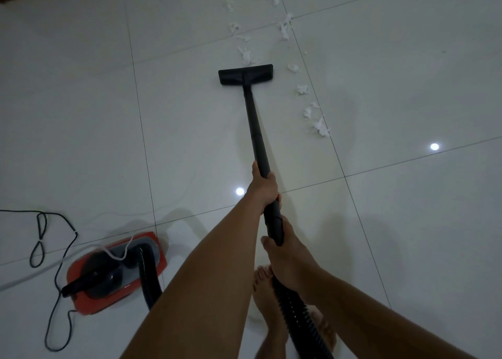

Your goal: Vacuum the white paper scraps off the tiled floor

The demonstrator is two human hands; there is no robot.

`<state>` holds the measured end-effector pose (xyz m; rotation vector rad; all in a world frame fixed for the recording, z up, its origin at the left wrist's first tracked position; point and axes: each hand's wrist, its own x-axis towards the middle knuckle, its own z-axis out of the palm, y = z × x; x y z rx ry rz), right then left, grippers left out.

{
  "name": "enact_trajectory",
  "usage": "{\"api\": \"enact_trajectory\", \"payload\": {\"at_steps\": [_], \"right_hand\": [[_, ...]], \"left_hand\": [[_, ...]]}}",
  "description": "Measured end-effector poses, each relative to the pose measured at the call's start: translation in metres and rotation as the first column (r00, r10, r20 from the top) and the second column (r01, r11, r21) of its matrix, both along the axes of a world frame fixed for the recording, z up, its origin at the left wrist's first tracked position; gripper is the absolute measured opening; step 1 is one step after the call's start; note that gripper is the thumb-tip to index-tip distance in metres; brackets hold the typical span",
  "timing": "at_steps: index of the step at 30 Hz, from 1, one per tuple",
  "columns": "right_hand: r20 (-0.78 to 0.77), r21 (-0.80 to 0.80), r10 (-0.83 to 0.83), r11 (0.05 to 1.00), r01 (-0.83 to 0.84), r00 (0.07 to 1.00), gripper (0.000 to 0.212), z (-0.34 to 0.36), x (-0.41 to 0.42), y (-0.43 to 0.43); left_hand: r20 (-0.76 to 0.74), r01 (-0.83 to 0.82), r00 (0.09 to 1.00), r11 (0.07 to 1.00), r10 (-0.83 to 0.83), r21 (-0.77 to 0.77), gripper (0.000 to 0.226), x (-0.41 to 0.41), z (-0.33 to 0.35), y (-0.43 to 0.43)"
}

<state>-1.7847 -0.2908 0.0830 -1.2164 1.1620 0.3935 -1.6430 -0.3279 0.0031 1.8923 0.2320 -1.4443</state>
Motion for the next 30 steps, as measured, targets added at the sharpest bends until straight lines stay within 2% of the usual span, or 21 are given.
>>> {"api": "enact_trajectory", "payload": {"at_steps": [13, 25, 30], "right_hand": [[-0.008, -0.006, -0.018, 1.0, 0.018, 1.0, 0.06, -0.02, 0.045, -0.029], [-0.079, -0.058, 0.119, 0.991, -0.124, 0.99, 0.058, 0.039, 0.037, -0.042], [-0.064, -0.054, 0.109, 0.992, -0.112, 0.992, 0.057, 0.044, 0.051, -0.068]], "left_hand": [[0.049, 0.049, 0.998, 0.999, -0.049, 0.006, 0.066, 0.042, -0.023, -0.029], [-0.013, 0.036, 0.999, 0.998, -0.035, 0.046, 0.066, 0.031, 0.028, -0.036], [-0.006, 0.02, 1.0, 0.998, -0.019, 0.056, 0.067, 0.046, 0.03, -0.059]]}}
